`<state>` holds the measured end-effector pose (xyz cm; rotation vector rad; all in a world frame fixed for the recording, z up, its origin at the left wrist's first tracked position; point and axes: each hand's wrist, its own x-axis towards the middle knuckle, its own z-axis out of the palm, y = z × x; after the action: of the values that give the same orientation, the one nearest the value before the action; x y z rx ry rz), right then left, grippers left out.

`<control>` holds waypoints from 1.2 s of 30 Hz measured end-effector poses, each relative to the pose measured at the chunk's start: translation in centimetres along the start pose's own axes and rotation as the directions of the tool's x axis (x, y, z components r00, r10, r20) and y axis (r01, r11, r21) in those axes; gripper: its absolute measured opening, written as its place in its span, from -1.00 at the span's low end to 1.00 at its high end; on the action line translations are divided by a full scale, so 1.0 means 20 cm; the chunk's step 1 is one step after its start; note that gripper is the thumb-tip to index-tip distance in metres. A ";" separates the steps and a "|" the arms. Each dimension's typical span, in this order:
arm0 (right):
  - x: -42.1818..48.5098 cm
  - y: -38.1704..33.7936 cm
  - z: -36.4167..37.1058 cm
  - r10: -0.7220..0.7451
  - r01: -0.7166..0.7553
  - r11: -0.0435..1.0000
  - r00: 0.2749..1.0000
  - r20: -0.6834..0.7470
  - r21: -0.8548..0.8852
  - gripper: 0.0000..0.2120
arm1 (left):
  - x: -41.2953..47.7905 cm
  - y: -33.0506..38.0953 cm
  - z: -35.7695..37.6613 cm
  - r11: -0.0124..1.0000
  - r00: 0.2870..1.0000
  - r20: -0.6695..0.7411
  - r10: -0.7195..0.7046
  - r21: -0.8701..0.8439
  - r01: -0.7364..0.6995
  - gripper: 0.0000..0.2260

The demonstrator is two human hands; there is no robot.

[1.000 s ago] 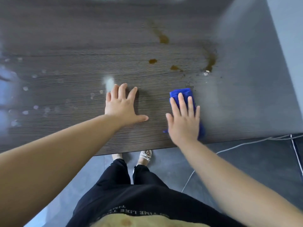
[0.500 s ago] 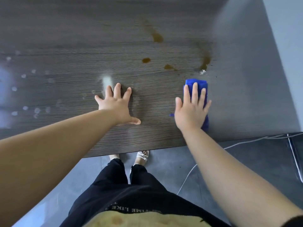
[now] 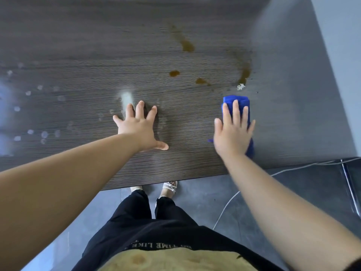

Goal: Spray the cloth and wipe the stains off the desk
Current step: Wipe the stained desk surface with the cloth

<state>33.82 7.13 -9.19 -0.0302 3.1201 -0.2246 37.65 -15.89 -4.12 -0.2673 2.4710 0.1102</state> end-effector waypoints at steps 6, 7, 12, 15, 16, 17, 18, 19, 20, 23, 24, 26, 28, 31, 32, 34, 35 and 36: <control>-0.33 -0.19 0.04 -0.658 0.660 0.751 0.748 0.082 0.002 -0.51 | 0.01 0.00 0.01 1.000 1.000 -0.009 -0.006 -0.001 0.006 0.07; -0.30 -0.09 0.03 -0.769 0.772 0.635 0.629 0.114 0.023 -0.53 | 0.01 0.00 0.01 1.000 1.000 -0.010 -0.007 0.000 0.007 0.07; -0.02 0.22 -0.01 -0.604 0.609 0.791 0.793 0.077 -0.061 -0.55 | 0.00 0.00 0.00 1.000 1.000 0.005 -0.002 0.001 0.002 0.08; 0.02 -0.03 0.00 -0.010 0.010 1.000 1.000 0.018 0.011 -0.51 | 0.01 0.01 -0.01 1.000 1.000 0.009 -0.011 0.005 0.011 0.08; 0.00 -0.14 0.01 0.087 -0.088 0.996 0.994 0.063 0.007 -0.49 | 0.01 0.00 -0.01 1.000 1.000 0.013 -0.012 0.000 0.012 0.08; -0.04 -0.24 0.02 0.076 -0.074 0.997 0.993 0.091 -0.016 -0.47 | 0.01 0.00 -0.01 1.000 1.000 0.015 -0.011 -0.007 0.011 0.08; -0.10 -0.29 0.03 -0.040 0.043 0.999 0.995 0.090 -0.025 -0.45 | 0.01 0.01 -0.01 1.000 1.000 0.012 -0.010 -0.015 0.011 0.08; -0.16 -0.31 0.03 -0.224 0.225 0.974 0.972 0.066 -0.011 -0.46 | 0.01 0.01 -0.01 1.000 1.000 0.005 -0.011 -0.018 0.011 0.08; -0.22 -0.28 0.03 -0.424 0.425 0.905 0.904 0.064 -0.011 -0.47 | 0.01 0.00 0.00 1.000 1.000 -0.003 -0.009 -0.017 0.009 0.08; -0.21 -0.01 0.01 -0.784 0.792 0.610 0.607 0.132 -0.018 -0.52 | 0.01 0.00 0.01 1.000 1.000 -0.013 -0.002 -0.021 0.002 0.08; -0.15 0.08 0.00 -0.811 0.820 0.571 0.571 0.130 -0.041 -0.52 | 0.01 0.00 0.00 1.000 1.000 -0.014 0.001 -0.026 -0.001 0.09; -0.03 0.20 -0.01 -0.731 0.739 0.668 0.674 0.111 -0.087 -0.50 | 0.01 0.00 0.00 0.999 1.000 -0.006 0.009 -0.031 -0.009 0.09; 0.02 0.18 -0.01 -0.467 0.473 0.878 0.881 0.078 -0.074 -0.46 | 0.01 0.00 0.00 0.999 1.000 -0.005 0.011 -0.030 -0.011 0.09; -0.05 -0.10 0.03 -0.123 0.123 0.991 0.992 0.003 -0.060 -0.40 | 0.01 0.00 0.00 0.999 1.000 -0.003 0.016 -0.029 -0.016 0.08; -0.10 -0.20 0.03 -0.126 0.127 0.990 0.992 0.021 -0.055 -0.40 | 0.01 0.00 -0.01 0.999 1.000 -0.004 0.024 -0.027 -0.024 0.07; -0.22 -0.30 0.05 -0.334 0.337 0.940 0.940 0.071 -0.046 -0.42 | 0.01 -0.03 -0.03 0.998 0.999 -0.017 0.050 -0.032 -0.051 0.03; -0.26 -0.28 0.05 -0.479 0.484 0.874 0.873 0.091 -0.039 -0.44 | 0.01 -0.05 -0.04 0.997 0.997 -0.034 0.072 -0.024 -0.073 0.01; -0.25 -0.22 0.04 -0.606 0.612 0.790 0.787 0.114 -0.022 -0.46 | 0.02 -0.08 -0.05 0.995 0.994 -0.057 0.097 -0.007 -0.098 -0.01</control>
<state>39.00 2.69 -9.22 -1.0296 2.8952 -0.1245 37.03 -17.72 -3.55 -0.1562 2.5407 0.1582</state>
